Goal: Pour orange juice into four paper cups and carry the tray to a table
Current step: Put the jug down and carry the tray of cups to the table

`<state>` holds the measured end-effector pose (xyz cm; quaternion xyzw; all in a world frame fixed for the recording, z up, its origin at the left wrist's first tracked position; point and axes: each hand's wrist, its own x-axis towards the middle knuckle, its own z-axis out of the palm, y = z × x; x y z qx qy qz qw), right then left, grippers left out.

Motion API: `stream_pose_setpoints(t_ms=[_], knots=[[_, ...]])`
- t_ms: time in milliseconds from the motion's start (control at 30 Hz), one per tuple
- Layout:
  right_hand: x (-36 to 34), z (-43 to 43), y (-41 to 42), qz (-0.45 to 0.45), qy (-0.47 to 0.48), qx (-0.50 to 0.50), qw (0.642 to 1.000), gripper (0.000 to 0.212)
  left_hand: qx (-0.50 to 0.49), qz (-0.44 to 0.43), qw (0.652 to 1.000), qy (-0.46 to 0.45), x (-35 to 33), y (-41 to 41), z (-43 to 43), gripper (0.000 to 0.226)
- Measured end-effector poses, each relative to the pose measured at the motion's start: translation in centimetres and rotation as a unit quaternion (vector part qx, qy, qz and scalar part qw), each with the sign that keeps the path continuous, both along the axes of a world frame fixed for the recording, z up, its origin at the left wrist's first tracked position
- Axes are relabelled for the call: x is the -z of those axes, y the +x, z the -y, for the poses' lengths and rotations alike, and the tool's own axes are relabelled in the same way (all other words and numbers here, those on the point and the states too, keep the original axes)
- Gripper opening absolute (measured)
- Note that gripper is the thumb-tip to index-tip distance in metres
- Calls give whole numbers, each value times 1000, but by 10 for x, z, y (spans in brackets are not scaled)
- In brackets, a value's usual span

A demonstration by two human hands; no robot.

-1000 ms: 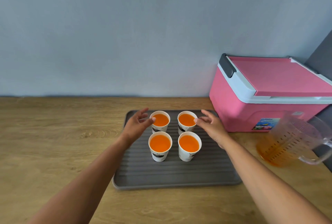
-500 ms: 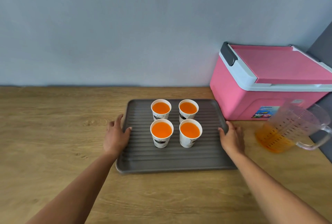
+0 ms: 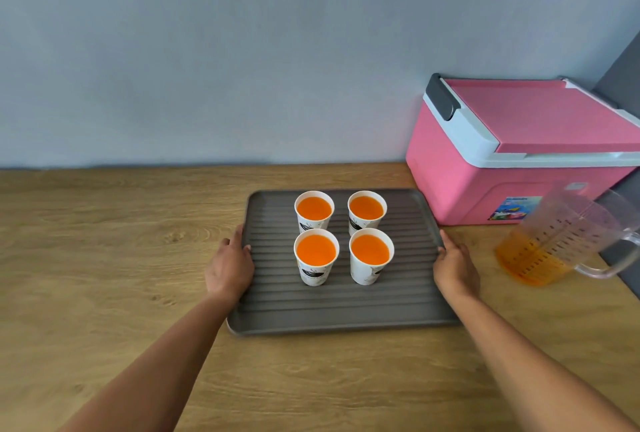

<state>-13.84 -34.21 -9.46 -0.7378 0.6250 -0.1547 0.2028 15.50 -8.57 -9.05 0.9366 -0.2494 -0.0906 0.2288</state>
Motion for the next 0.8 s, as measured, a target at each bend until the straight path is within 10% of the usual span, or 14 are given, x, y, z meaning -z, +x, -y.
stream_pose_setpoints(t_ms=[800], knots=[[-22, -96, -99, 159, 30, 36, 986, 42, 23, -12, 997, -70, -18, -85, -90, 51]])
